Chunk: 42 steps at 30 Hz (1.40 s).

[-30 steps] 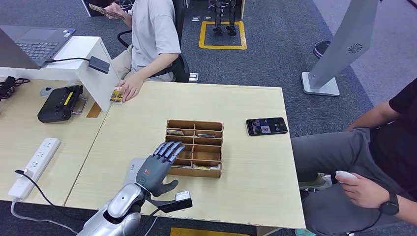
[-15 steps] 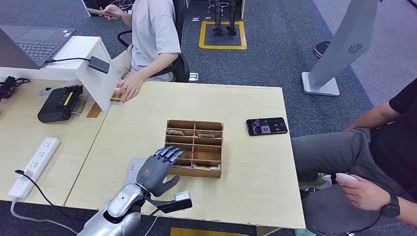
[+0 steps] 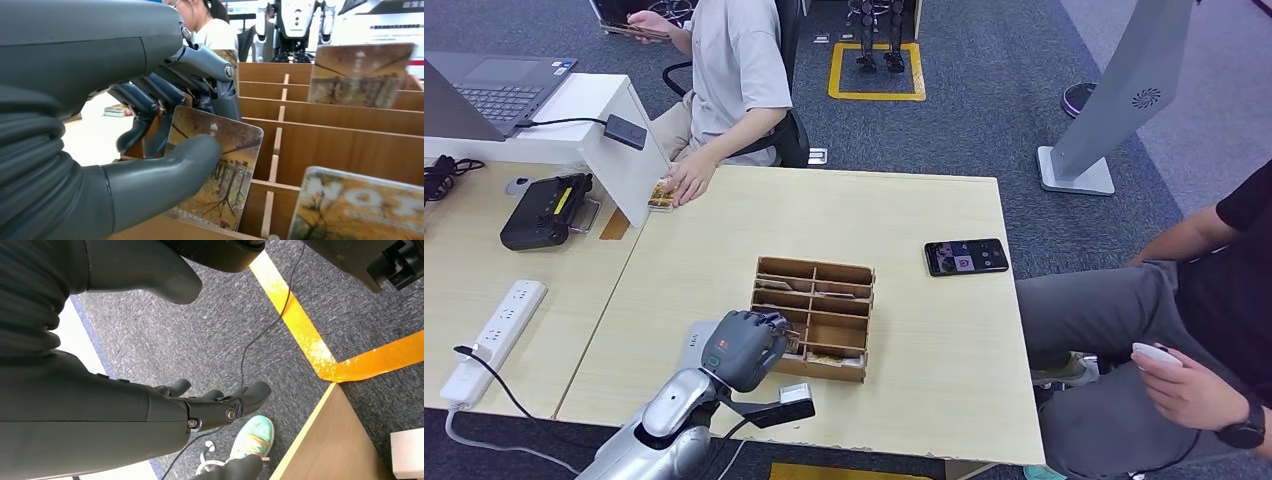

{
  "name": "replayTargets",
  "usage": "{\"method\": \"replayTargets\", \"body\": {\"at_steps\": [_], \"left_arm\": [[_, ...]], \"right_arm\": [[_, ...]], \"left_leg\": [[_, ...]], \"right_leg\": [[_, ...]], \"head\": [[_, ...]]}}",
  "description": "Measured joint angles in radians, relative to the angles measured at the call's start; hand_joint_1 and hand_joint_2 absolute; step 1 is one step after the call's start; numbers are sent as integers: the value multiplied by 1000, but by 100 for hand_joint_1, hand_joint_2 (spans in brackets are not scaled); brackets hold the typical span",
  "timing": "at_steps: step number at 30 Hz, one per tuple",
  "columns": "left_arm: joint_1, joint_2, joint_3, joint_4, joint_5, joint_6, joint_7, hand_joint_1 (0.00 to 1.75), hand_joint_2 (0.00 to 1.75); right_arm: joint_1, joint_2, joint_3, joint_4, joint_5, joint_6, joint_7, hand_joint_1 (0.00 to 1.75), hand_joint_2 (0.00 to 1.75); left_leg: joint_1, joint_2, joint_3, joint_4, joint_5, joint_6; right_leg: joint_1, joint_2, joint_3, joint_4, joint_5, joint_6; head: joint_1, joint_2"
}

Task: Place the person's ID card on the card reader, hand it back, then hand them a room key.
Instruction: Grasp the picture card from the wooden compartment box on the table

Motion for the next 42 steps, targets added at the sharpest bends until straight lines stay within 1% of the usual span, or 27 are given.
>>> {"method": "replayTargets", "body": {"at_steps": [8, 13, 17, 22, 26, 33, 42], "left_arm": [[1, 0, 17, 0, 62, -6, -22, 175, 175], [1, 2, 45, -12, 161, -2, -86, 175, 175], [-1, 16, 67, -75, 219, -8, -119, 175, 175], [-27, 60, 95, -185, 238, -34, -124, 175, 175], [-34, 79, 106, -229, 240, -37, -124, 175, 175], [-34, 91, 113, -261, 241, -38, -124, 175, 175], [-34, 95, 115, -268, 241, -38, -124, 175, 175]], "right_arm": [[0, 0, 0, 0, -5, -3, 0, 0, 175], [-1, -1, 1, 0, -12, -12, -5, 0, 175], [-4, -1, 9, -2, -21, -13, -16, 0, 175], [-4, -1, 19, -4, -27, -12, -25, 0, 175], [-4, -1, 22, -5, -28, -12, -26, 0, 175], [-4, -1, 24, -5, -29, -12, -26, 0, 175], [-4, -1, 24, -5, -29, -12, -26, 0, 175]], "left_leg": [[0, 0, 0, 0, 0, 0], [0, 0, 0, 0, 0, 0], [0, 0, 0, 0, 1, 0], [0, 0, 0, 0, 1, 1], [0, 0, 0, 0, 1, 1], [0, 0, 0, 0, 1, 1], [0, 0, 0, 0, 1, 1]], "right_leg": [[0, 0, 0, 0, 0, 0], [0, 0, 0, 0, 1, 0], [0, 0, 0, 0, 1, 0], [0, -1, 0, 0, 1, 0], [0, -1, 0, 0, 1, 0], [0, -1, 0, 0, 1, 0], [0, -1, 0, 0, 1, 0]], "head": [[0, 0], [0, 0], [0, 0], [0, 0], [0, 0], [0, 0], [0, 0]]}}
